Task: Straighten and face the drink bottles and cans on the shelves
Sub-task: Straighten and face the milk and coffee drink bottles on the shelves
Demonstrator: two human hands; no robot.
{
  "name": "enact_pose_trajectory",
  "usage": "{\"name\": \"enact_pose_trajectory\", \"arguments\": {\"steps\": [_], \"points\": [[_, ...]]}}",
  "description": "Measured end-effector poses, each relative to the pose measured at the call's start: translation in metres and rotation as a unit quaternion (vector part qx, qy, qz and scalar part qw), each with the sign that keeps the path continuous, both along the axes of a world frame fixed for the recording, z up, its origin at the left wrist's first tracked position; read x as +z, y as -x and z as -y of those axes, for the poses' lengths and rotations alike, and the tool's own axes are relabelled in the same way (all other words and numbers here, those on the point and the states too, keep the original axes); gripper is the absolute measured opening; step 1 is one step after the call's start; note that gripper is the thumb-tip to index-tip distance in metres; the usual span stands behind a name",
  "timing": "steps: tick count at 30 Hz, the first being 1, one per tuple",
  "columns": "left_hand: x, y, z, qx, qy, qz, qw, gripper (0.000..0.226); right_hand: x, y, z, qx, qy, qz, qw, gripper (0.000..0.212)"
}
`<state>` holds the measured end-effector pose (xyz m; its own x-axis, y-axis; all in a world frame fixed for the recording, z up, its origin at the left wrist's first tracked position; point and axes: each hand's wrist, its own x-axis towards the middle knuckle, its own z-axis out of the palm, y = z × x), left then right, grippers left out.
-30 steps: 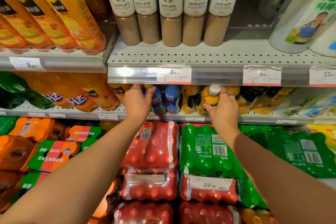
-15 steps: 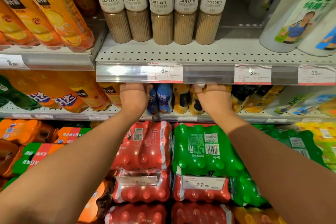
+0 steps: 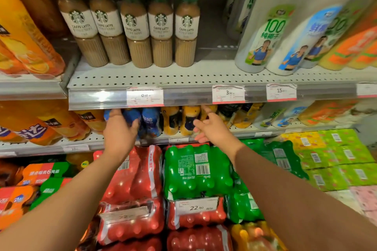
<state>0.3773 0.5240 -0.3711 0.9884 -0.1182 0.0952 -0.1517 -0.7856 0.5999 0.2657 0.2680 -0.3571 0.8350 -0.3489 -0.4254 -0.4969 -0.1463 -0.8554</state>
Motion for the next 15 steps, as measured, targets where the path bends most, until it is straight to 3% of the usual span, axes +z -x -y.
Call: {"name": "enact_pose_trajectory", "arguments": {"steps": [4, 7, 10, 12, 15], "points": [[0.017, 0.050, 0.014, -0.058, 0.048, 0.028, 0.997, 0.042, 0.012, 0.074, 0.035, 0.023, 0.004, -0.065, 0.998, 0.055], [0.034, 0.088, 0.049, -0.201, -0.004, 0.075, 0.977, 0.027, 0.020, 0.119, 0.075, -0.071, -0.034, -0.140, 0.987, 0.044], [0.062, 0.113, 0.104, -0.331, -0.072, 0.142, 0.930, 0.033, 0.024, 0.157, 0.122, -0.178, -0.070, -0.143, 0.971, 0.036], [0.081, 0.125, 0.144, -0.366, -0.094, 0.186, 0.907, 0.041, 0.027, 0.175, 0.154, -0.206, -0.012, -0.117, 0.971, 0.032], [0.103, 0.131, 0.199, -0.348, -0.125, 0.213, 0.904, 0.057, 0.040, 0.187, 0.203, -0.213, 0.115, -0.084, 0.967, 0.024]]}}
